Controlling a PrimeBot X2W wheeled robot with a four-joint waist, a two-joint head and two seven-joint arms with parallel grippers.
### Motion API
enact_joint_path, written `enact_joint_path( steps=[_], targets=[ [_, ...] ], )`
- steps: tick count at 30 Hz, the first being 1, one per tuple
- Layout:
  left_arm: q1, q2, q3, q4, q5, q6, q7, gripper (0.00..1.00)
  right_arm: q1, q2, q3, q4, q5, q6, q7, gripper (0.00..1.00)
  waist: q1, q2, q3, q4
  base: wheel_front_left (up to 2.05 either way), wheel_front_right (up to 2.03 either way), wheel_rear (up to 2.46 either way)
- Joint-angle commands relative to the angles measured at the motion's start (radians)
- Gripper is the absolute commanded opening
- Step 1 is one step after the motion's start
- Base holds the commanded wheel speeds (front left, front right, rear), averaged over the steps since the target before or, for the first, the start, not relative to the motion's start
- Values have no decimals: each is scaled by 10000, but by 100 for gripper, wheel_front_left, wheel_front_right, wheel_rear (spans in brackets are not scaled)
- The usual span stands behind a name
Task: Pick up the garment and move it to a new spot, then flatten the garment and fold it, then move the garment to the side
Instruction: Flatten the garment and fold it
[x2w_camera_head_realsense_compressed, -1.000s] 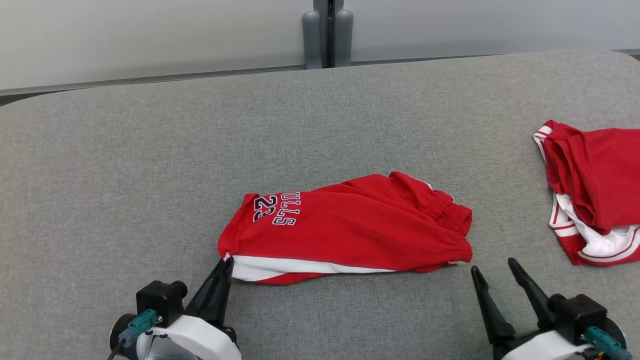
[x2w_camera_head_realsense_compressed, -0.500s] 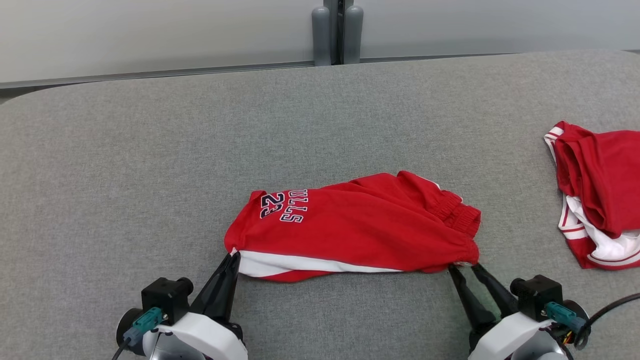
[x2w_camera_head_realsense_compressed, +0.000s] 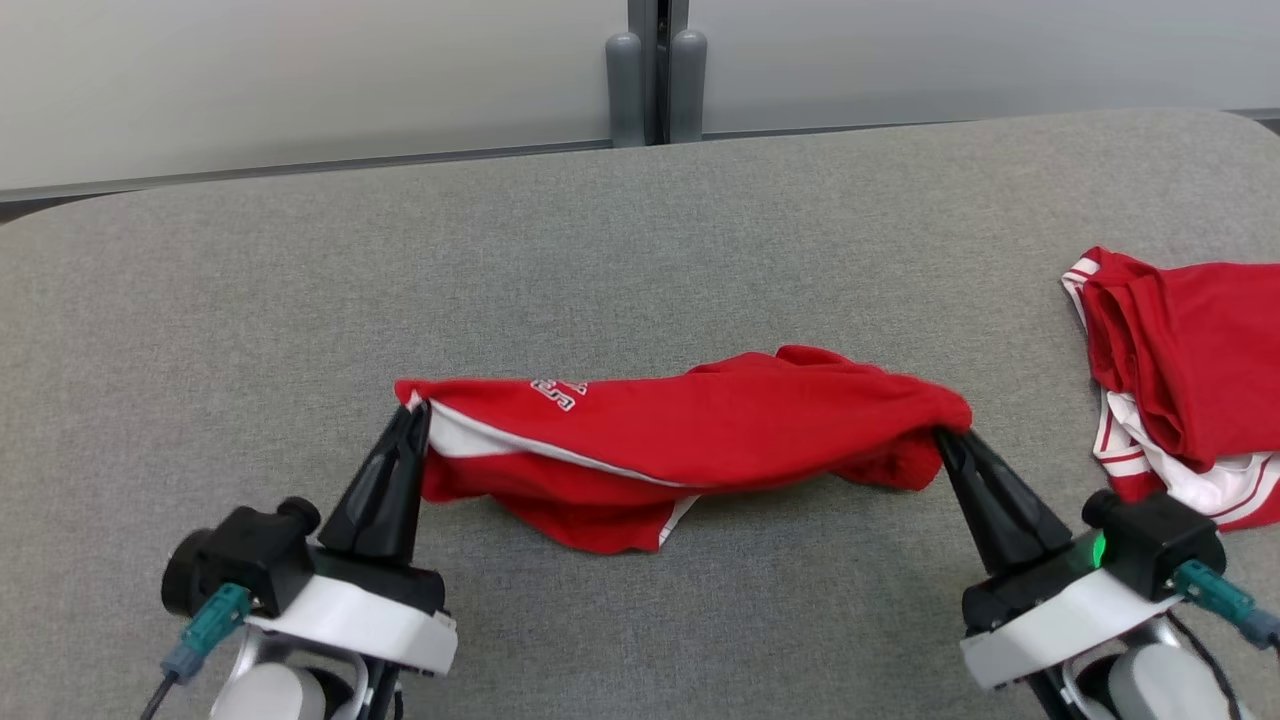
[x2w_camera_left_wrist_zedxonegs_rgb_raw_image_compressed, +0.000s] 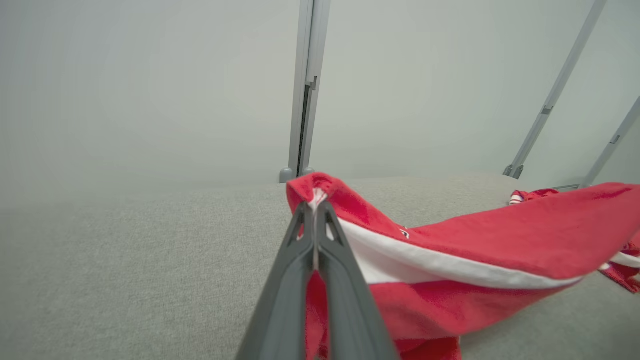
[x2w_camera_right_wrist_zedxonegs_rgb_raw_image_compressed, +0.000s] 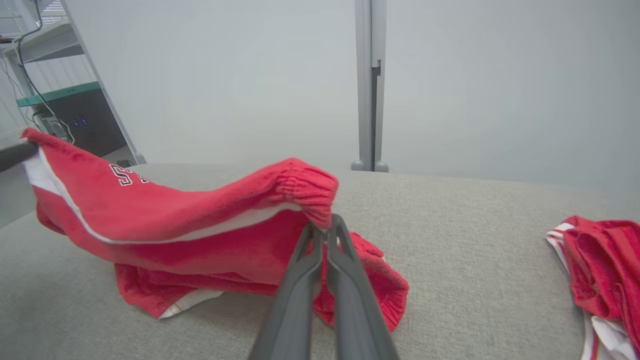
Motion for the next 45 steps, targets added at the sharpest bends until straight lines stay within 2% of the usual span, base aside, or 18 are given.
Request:
enact_joint_path(
  steps=[1,10,15,16,20,26,28,29,35,39,45],
  targets=[
    [-419,196,120,-547,183,85,-95,0,-270,-182,-185,-787,-42,0,167,0,0,0,-73,-65,0,0,0],
    [-2295,625,357,-2756,729,100,79,0,-1332,-682,-1047,-3322,257,-2,1248,0,0,0,-429,11,0,0,0],
    [-4252,836,511,-3440,825,-94,487,0,-2451,-1001,-1688,-4468,797,0,2029,0,0,0,-680,94,0,0,0],
    [-5103,887,529,-3531,794,-201,675,0,-2938,-1078,-1804,-4775,1097,0,2312,0,0,0,-798,107,0,0,0],
    [-6383,925,519,-3286,697,-345,1010,0,-3683,-1148,-1889,-5006,1469,0,2740,0,0,0,-964,94,0,0,0],
    [-7095,789,395,-2611,381,-452,1116,0,-4069,-947,-1865,-4786,1652,0,2978,0,0,0,-1003,124,0,0,0],
    [-7388,744,315,-2013,221,-549,1067,0,-4293,-842,-1953,-4464,1698,0,2972,0,0,0,-900,157,0,0,0],
    [-7490,730,276,-1751,165,-587,1047,0,-4395,-998,-2011,-4258,1371,-2,2998,0,0,0,-841,167,0,0,0],
    [-8737,320,-98,480,179,-754,121,0,-5609,-560,-1730,-2612,1550,0,2610,0,0,0,-214,245,0,0,0],
    [-10249,-85,-158,2742,122,-829,-545,0,-7239,-191,-1224,-777,1730,0,2182,0,0,0,269,203,0,0,0],
    [-12114,-519,191,6146,-86,-896,-870,0,-9763,896,-167,2764,2014,0,786,0,0,0,637,-100,0,0,0]
  ],
)
